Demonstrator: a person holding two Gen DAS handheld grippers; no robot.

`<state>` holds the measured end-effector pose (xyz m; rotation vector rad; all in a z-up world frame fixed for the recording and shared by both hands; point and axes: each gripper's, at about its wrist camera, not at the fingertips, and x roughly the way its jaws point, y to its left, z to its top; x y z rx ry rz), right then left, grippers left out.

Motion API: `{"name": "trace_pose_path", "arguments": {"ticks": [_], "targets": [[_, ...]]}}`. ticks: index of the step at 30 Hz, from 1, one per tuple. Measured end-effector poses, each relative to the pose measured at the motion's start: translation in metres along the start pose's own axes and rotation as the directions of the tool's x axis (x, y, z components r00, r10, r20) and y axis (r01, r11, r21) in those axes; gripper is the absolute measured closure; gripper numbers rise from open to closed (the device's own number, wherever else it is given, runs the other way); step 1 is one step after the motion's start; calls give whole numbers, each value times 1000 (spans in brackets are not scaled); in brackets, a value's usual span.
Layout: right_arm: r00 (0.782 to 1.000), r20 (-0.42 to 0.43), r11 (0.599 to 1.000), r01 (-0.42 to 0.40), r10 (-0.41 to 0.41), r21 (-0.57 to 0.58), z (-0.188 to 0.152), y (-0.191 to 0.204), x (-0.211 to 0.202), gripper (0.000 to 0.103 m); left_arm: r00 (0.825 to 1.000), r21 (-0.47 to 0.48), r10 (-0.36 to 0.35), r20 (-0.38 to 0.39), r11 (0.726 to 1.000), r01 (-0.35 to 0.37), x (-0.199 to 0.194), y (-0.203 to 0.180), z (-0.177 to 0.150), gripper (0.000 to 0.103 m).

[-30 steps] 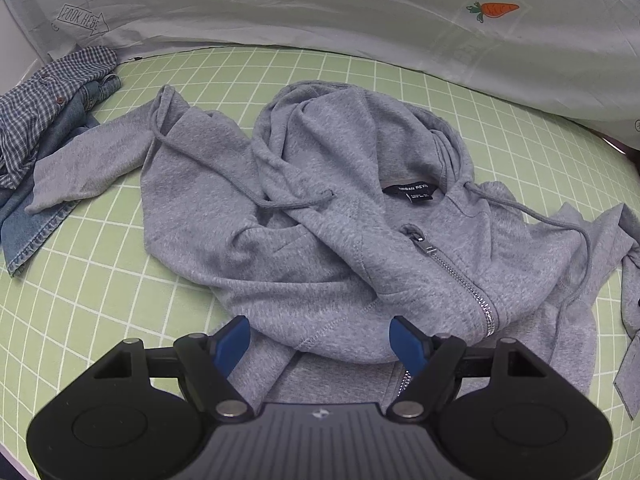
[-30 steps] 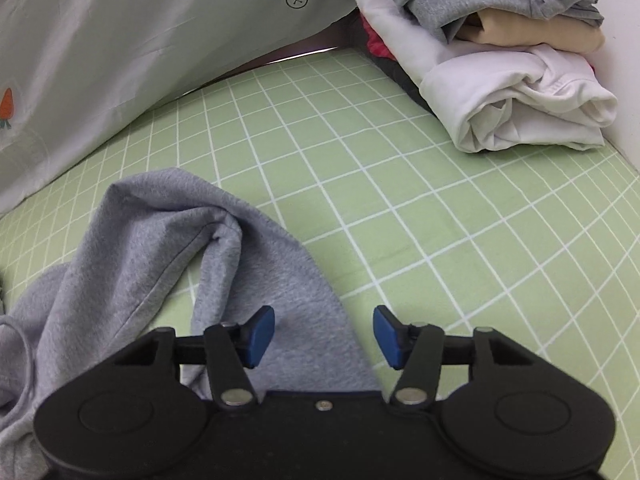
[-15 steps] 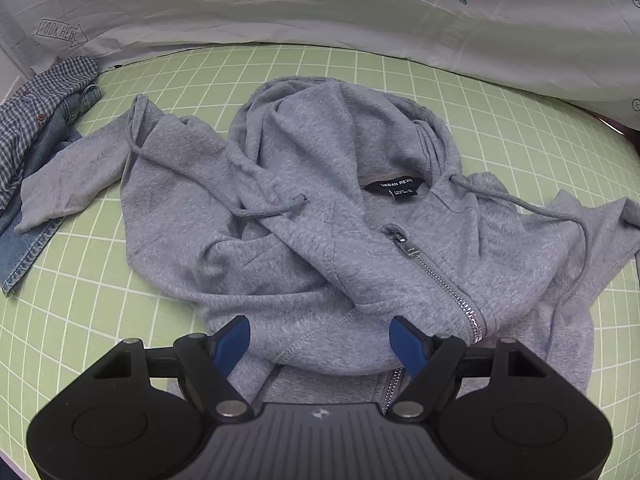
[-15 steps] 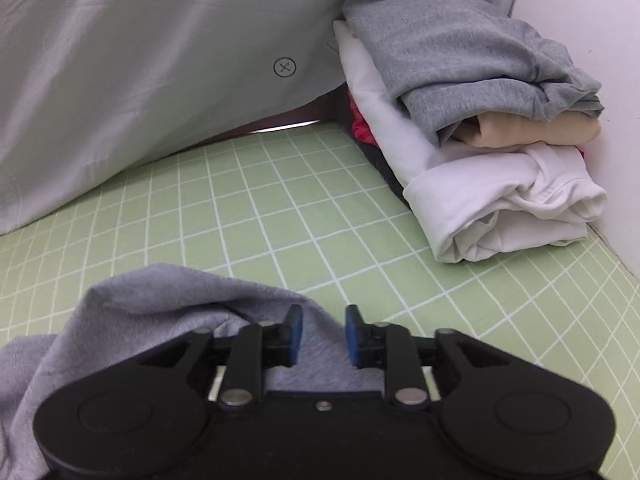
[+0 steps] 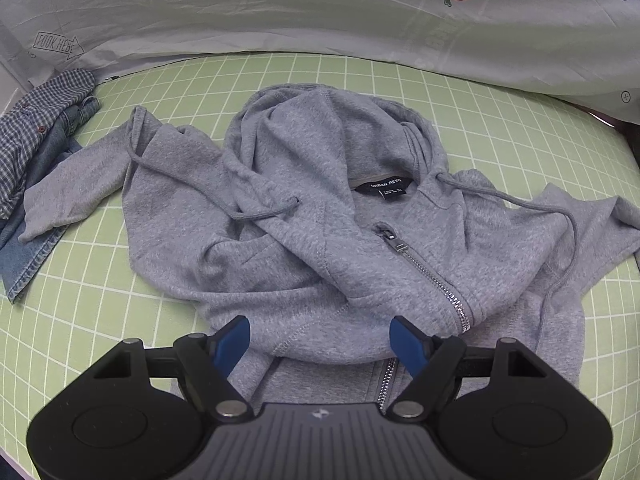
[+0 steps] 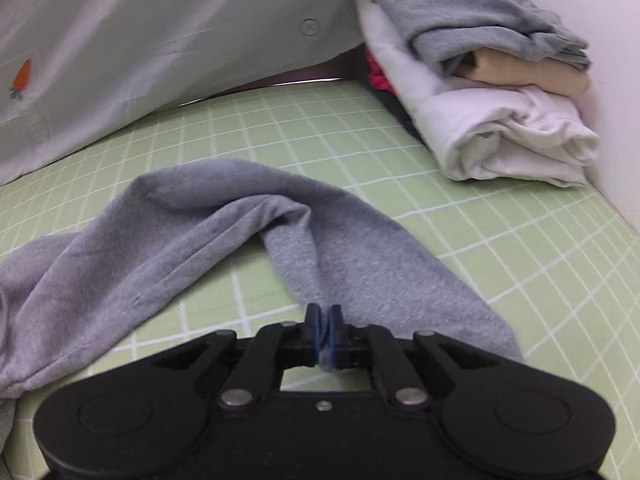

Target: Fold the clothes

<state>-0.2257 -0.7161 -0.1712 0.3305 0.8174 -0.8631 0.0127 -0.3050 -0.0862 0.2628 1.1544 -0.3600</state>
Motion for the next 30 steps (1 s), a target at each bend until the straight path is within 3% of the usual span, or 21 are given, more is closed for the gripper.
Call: {"name": "trace_pose_path", "arguments": {"ticks": [4, 10, 11, 12, 13, 15, 17, 19, 21, 25, 30], "targets": [[988, -26, 984, 157, -155, 85, -3, -47, 2, 99, 1000, -18, 3, 13, 1000, -3, -5, 2, -2, 25], [984, -67, 979, 173, -167, 105, -4, -65, -8, 92, 998, -59, 3, 56, 998, 0, -19, 12, -11, 25], [985, -63, 981, 167, -161, 103, -5, -59, -15, 80, 998, -73, 7, 67, 997, -2, -23, 16, -14, 25], [991, -57, 984, 131, -124, 122, -8, -52, -23, 62, 997, -91, 13, 79, 996, -6, -27, 22, -18, 25], [995, -50, 985, 88, -81, 146, -11, -45, -31, 56, 996, -113, 21, 89, 994, -11, -31, 28, -22, 22], [999, -34, 981, 1, 6, 192, -16, -30, -48, 32, 993, -162, 34, 109, 987, -17, -38, 46, -32, 21], [997, -40, 983, -53, 61, 178, -27, -6, -61, 18, 992, -198, 45, 114, 980, -22, -42, 65, -42, 21], [992, -50, 982, -104, 113, 158, -39, 19, -73, 14, 992, -221, 56, 113, 975, -29, -43, 83, -50, 21], [985, -62, 978, -154, 164, 138, -50, 44, -84, 0, 993, -226, 55, 109, 974, -29, -40, 103, -56, 20], [961, -87, 962, -255, 264, 101, -73, 95, -108, 0, 997, -174, 18, 75, 985, -5, -22, 129, -64, 20], [915, -124, 924, -379, 383, 57, -101, 158, -137, 0, 997, -76, -65, 32, 995, 68, 4, 136, -71, 20]]}}
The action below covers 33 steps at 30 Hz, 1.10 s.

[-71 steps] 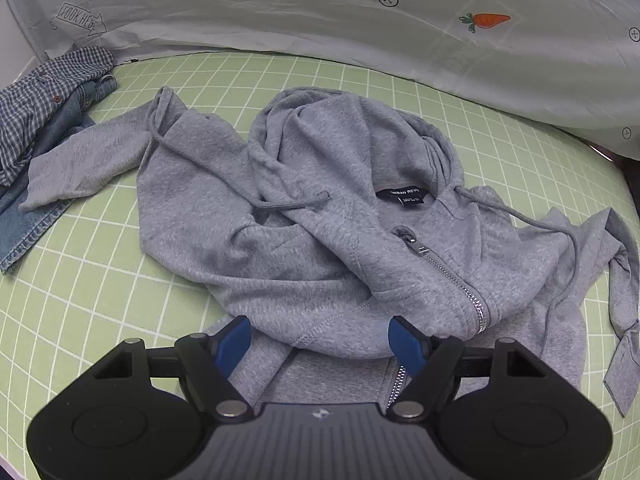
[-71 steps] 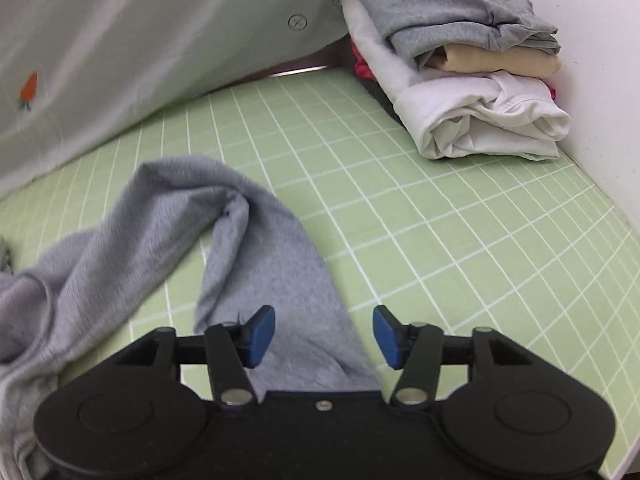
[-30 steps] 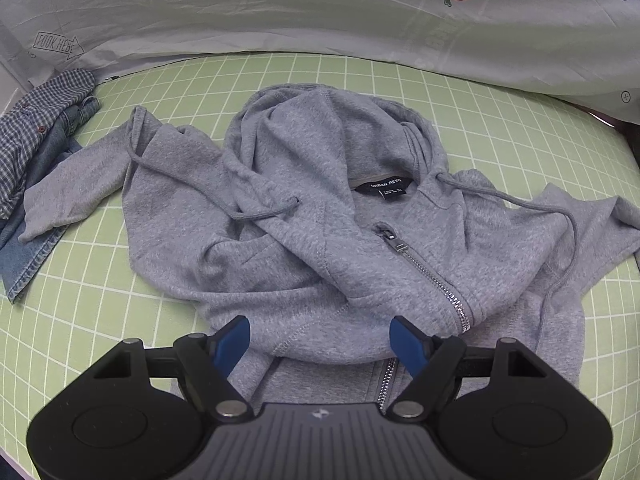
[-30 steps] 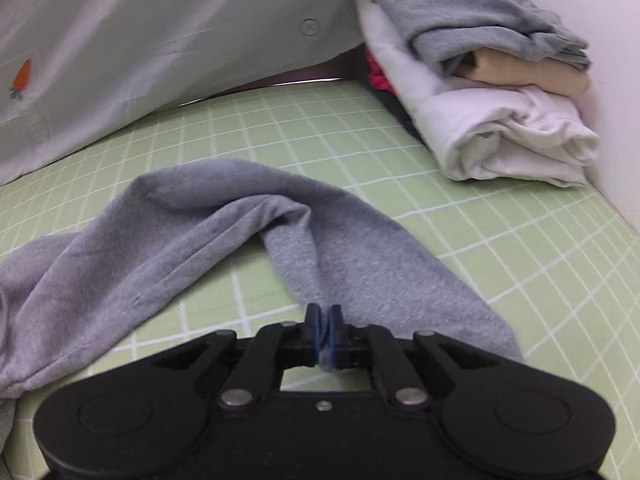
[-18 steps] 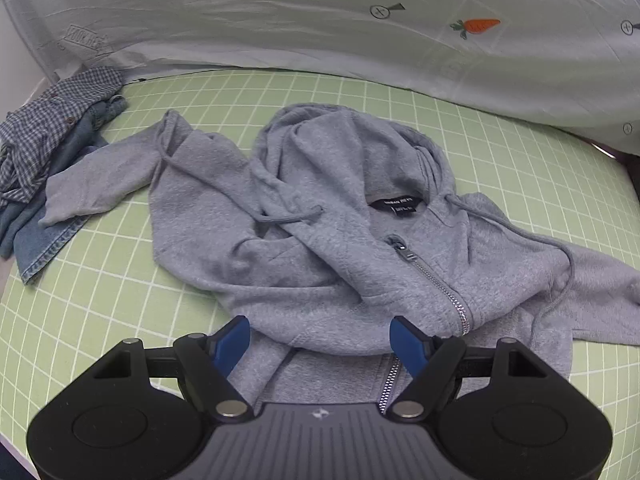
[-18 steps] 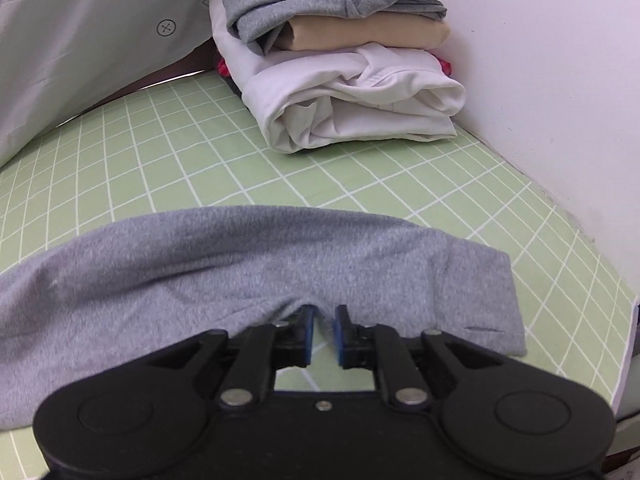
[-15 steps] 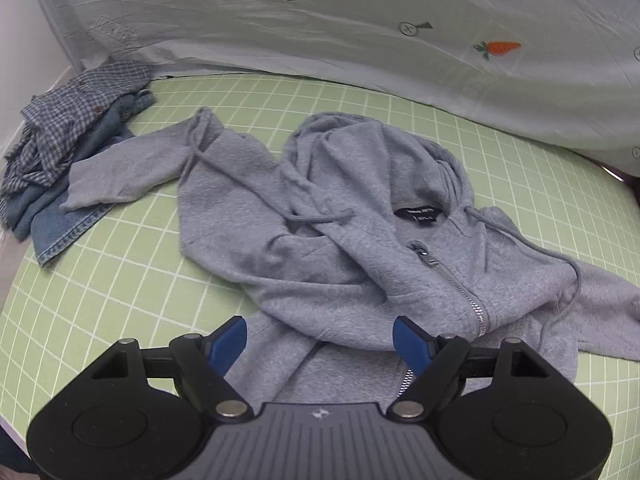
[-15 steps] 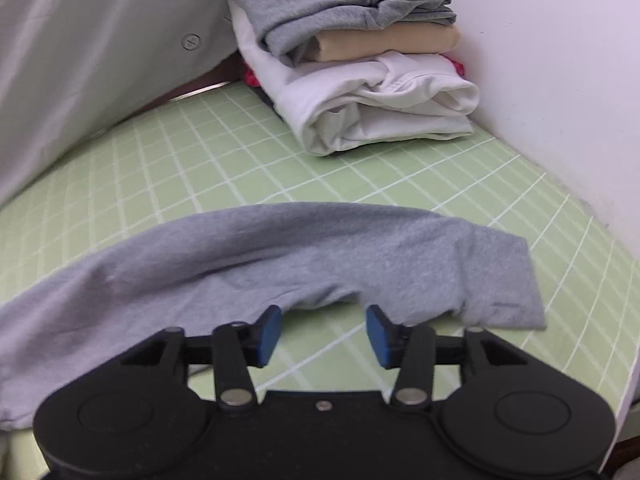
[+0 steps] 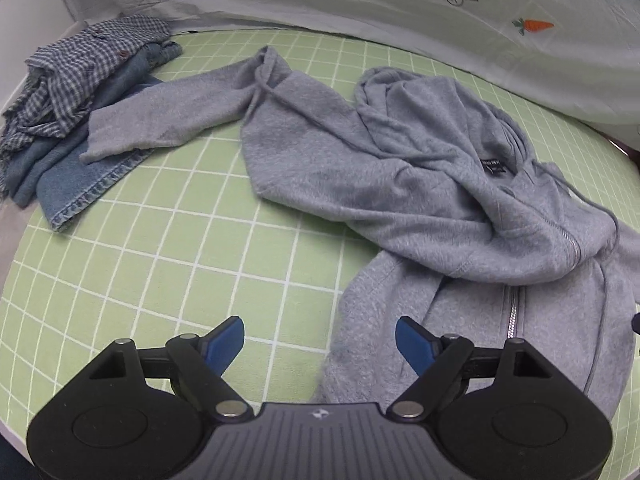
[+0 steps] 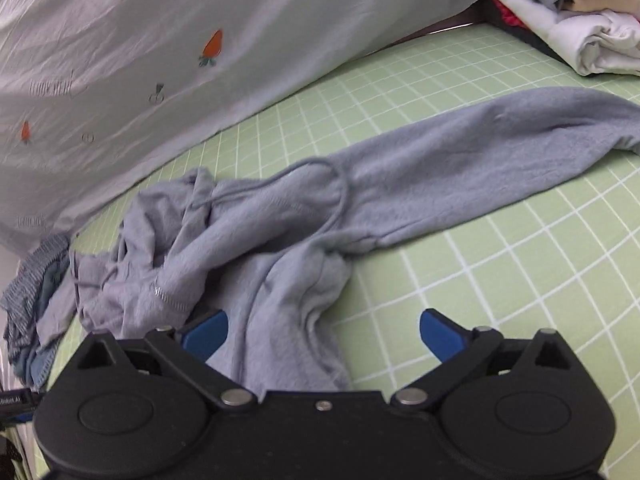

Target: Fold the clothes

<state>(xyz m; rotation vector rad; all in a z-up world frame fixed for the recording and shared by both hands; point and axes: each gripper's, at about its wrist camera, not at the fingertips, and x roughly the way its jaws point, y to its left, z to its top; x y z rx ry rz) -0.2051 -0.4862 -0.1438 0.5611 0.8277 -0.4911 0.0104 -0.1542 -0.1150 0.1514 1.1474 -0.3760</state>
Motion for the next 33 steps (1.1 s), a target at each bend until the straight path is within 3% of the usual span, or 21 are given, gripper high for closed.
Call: {"name": "trace_pose_path", "arguments": {"ticks": [1, 6, 13, 15, 17, 19, 21, 23, 26, 29, 32, 33], "targets": [[1000, -10, 1000, -25, 25, -11, -7, 14, 0, 0, 1000, 16, -17, -8, 1000, 17, 5, 0, -1, 20], [999, -41, 999, 14, -15, -34, -17, 29, 12, 0, 996, 66, -82, -24, 994, 83, 26, -8, -3, 20], [997, -59, 996, 40, -45, -81, -21, 46, 27, 6, 993, 82, -113, -26, 990, 114, 41, -18, -8, 21], [996, -80, 996, 23, -30, -85, -21, 46, 28, 18, 991, 68, -130, -25, 989, 132, 42, -17, -10, 23], [995, -103, 996, 5, -14, -88, -20, 47, 28, 24, 986, 37, -164, -28, 986, 165, 41, -16, -12, 51], [992, -125, 996, -14, 3, -90, -20, 47, 28, 44, 982, 2, -185, -33, 983, 185, 39, -15, -17, 88], [991, -128, 995, -57, 46, -83, -19, 43, 23, 82, 976, -43, -217, -29, 976, 215, 31, -13, -22, 90], [995, -95, 990, -54, 42, -132, -17, 38, 7, 92, 973, -66, -228, -25, 972, 226, 19, -15, -30, 90], [995, -90, 985, -64, 50, -158, -16, 22, -12, 92, 975, -89, -218, -37, 973, 215, 3, -18, -47, 89], [990, -136, 982, -71, 48, -173, -18, 4, -20, 88, 984, -121, -160, -80, 981, 150, -1, -25, -60, 77], [993, -115, 980, -37, 14, -197, -12, -3, -25, 60, 996, -82, -72, -55, 994, 68, -13, -35, -55, 62], [996, -91, 982, -35, 19, -187, -5, -5, -27, 56, 998, -75, -49, -37, 996, 46, -18, -36, -51, 52]]}}
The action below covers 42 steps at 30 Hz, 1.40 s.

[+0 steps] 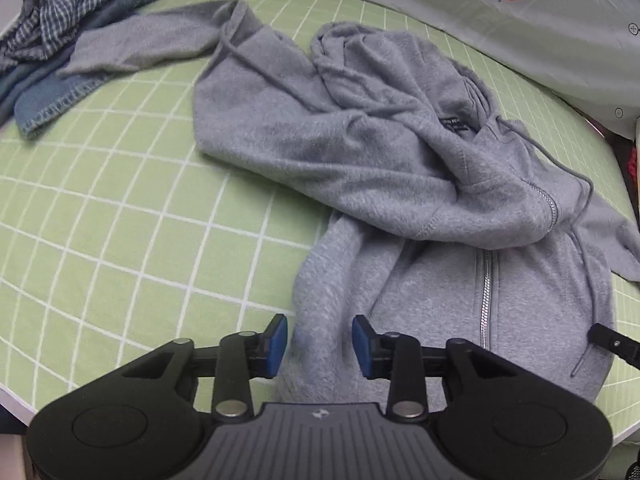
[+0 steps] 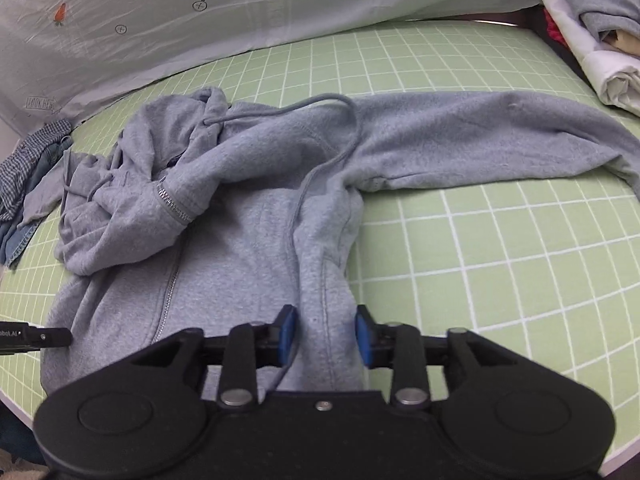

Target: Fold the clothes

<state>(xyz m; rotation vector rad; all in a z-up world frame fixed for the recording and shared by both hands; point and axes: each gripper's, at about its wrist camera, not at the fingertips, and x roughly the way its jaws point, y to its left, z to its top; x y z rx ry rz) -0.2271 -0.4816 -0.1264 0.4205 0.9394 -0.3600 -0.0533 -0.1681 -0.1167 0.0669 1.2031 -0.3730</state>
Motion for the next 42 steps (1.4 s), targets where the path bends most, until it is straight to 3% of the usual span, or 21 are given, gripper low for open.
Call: {"name": "trace_pose_path", "arguments": {"ticks": [2, 5, 6, 12, 19, 25, 31, 42], "targets": [[999, 52, 1000, 3, -4, 20, 15, -5, -4, 51, 998, -4, 34, 52, 999, -34, -13, 0, 11, 39], [991, 130, 999, 27, -29, 19, 41, -5, -3, 23, 992, -9, 64, 104, 998, -63, -25, -1, 31, 33], [989, 144, 1000, 27, -29, 11, 48, -2, 0, 20, 991, -9, 73, 112, 997, -73, -27, -1, 37, 32], [983, 184, 1000, 7, -4, -20, 85, 12, 19, 18, 984, 16, 115, 138, 993, -118, -26, -8, 65, 32], [983, 183, 999, -6, 12, -33, 129, 39, 61, 18, 984, 21, 134, 116, 990, -138, 8, 2, 109, 32], [992, 127, 996, 2, 9, -93, 169, 72, 106, 18, 988, -8, 150, 28, 989, -150, 50, 17, 140, 32], [999, 44, 989, -10, 16, -149, 190, 108, 149, 18, 977, -58, 202, -66, 977, -205, 85, 32, 152, 32], [999, -5, 975, -42, 42, -220, 212, 148, 190, 21, 971, -77, 222, -86, 970, -229, 103, 34, 169, 26]]}}
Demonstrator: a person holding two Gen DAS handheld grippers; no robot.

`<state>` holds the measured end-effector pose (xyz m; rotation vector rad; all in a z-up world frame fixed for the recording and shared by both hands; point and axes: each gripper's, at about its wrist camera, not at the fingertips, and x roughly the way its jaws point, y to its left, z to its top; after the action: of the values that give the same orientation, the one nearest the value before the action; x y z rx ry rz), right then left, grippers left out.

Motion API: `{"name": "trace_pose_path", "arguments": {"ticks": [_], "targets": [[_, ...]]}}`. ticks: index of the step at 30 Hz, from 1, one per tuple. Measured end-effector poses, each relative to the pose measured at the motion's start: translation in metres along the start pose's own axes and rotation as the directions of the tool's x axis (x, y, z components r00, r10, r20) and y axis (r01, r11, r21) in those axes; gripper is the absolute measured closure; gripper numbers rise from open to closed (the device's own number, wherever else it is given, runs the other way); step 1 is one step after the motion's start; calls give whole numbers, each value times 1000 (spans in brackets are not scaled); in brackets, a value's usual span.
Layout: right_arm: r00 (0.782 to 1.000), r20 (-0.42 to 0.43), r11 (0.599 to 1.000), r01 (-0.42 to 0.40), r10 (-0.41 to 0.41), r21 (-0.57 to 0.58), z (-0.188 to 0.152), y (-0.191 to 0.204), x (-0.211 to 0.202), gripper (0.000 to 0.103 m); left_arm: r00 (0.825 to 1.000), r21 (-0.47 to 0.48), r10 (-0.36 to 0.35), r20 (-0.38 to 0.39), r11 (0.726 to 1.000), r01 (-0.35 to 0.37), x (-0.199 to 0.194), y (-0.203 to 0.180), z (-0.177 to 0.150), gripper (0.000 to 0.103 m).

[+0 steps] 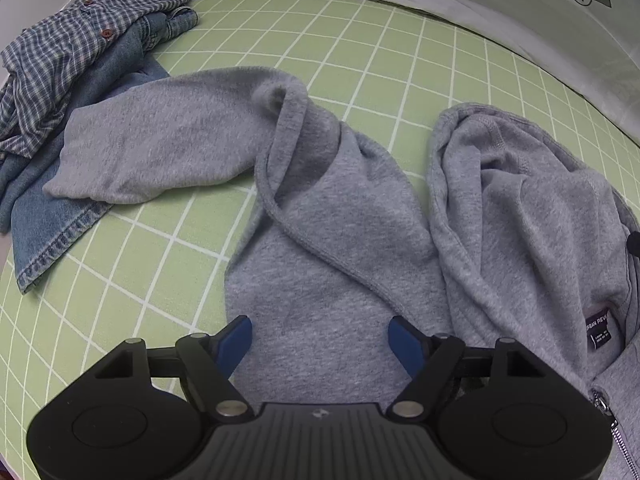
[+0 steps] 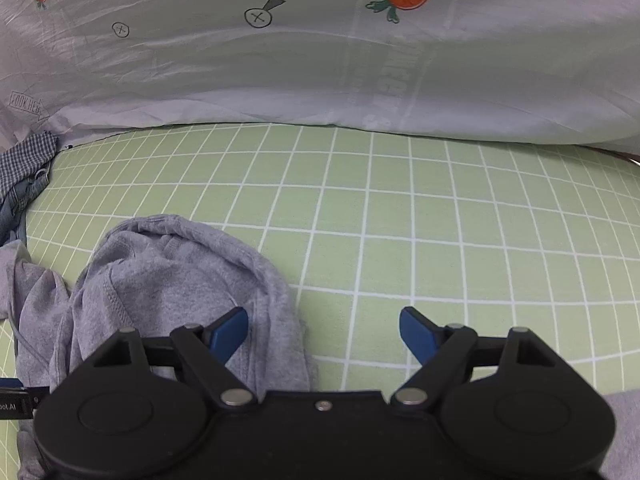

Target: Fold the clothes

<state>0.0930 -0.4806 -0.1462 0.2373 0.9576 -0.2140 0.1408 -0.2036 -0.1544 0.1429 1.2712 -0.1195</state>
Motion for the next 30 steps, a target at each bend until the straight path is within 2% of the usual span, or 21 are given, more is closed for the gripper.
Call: {"name": "trace_pose_path", "arguments": {"ticks": [10, 13, 16, 19, 20, 21, 22, 25, 27, 30], "targets": [[999, -23, 998, -29, 30, 48, 3, -8, 13, 25, 1000, 12, 12, 0, 1000, -12, 3, -3, 6, 21], [999, -26, 998, -40, 41, 49, 4, -8, 15, 31, 1000, 9, 13, -1, 1000, -13, 4, -3, 6, 18], [997, -26, 997, -66, 67, 30, 4, -5, 17, 43, 1000, 1, 9, -4, 1000, -9, 5, -2, 7, 16], [993, -23, 993, -115, 115, -26, 6, 1, 19, 68, 1000, -4, 4, -7, 1000, -4, 7, -1, 9, 14], [990, -22, 989, -143, 142, -46, 7, 3, 19, 86, 1000, -5, 2, -7, 1000, -2, 8, -1, 10, 14], [988, -22, 985, -155, 154, -70, 9, 6, 20, 92, 1000, -6, 1, -7, 1000, -1, 8, -1, 11, 14], [988, -11, 982, -154, 154, -105, 12, 9, 19, 94, 1000, -7, -1, -7, 1000, 1, 8, 0, 12, 14], [990, 63, 977, -113, 126, -180, 27, 10, 15, 95, 1000, -9, 8, 10, 1000, -8, 8, 0, 16, 15], [985, 159, 988, -37, 61, -150, 57, -4, 11, 95, 999, -9, 15, 34, 1000, -15, 5, -1, 20, 15], [968, 247, 995, 72, -52, -74, 77, -30, 2, 95, 995, -15, 0, 101, 1000, 1, -6, 0, 27, 15]]}}
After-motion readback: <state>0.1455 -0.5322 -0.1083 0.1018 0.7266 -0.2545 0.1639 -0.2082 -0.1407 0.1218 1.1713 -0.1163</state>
